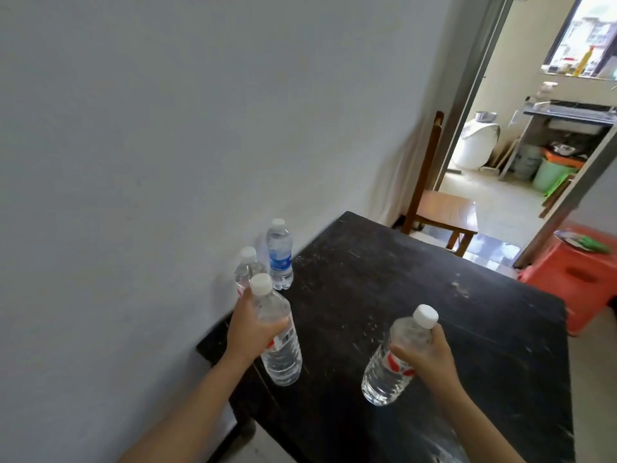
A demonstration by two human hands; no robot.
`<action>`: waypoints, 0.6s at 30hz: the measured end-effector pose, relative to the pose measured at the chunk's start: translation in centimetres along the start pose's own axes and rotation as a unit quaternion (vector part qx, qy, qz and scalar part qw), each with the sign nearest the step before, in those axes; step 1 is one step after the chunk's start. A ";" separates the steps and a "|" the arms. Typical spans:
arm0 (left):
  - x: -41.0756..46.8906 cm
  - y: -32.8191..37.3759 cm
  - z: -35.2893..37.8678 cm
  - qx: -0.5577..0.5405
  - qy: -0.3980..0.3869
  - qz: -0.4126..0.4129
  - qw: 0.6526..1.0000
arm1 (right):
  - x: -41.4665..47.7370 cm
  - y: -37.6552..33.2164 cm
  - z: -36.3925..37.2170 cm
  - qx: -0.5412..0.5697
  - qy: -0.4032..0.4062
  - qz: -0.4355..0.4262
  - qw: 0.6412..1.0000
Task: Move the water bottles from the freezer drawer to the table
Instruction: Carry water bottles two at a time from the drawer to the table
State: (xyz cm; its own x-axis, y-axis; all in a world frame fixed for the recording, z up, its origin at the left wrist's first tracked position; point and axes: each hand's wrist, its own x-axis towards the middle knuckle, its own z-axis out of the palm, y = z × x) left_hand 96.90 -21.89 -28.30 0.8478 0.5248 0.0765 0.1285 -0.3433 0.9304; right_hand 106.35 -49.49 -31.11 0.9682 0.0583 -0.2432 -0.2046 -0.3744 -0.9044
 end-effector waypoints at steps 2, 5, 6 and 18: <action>1.6 -0.1 1.9 -0.001 0.006 -0.003 1.000 | 1.4 0.1 -0.6 0.004 0.007 0.001 1.000; 3.8 -0.9 4.1 -0.008 0.012 -0.009 1.000 | 2.4 -0.4 -1.2 0.003 0.022 0.008 1.000; 4.5 -1.1 4.8 -0.005 0.010 -0.012 1.000 | 2.6 -0.7 -1.4 0.008 0.028 0.010 1.000; 16.8 -0.8 11.8 0.071 0.059 0.010 0.996 | 10.7 -4.4 1.1 -0.054 0.056 0.013 0.997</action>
State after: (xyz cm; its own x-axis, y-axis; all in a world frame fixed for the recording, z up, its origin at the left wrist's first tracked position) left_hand 117.12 -21.94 -32.01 0.7855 0.6017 0.1445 0.1906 -0.4574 0.8686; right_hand 117.44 -46.24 -30.10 0.9740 -0.0547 -0.2200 -0.2194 -0.4725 -0.8536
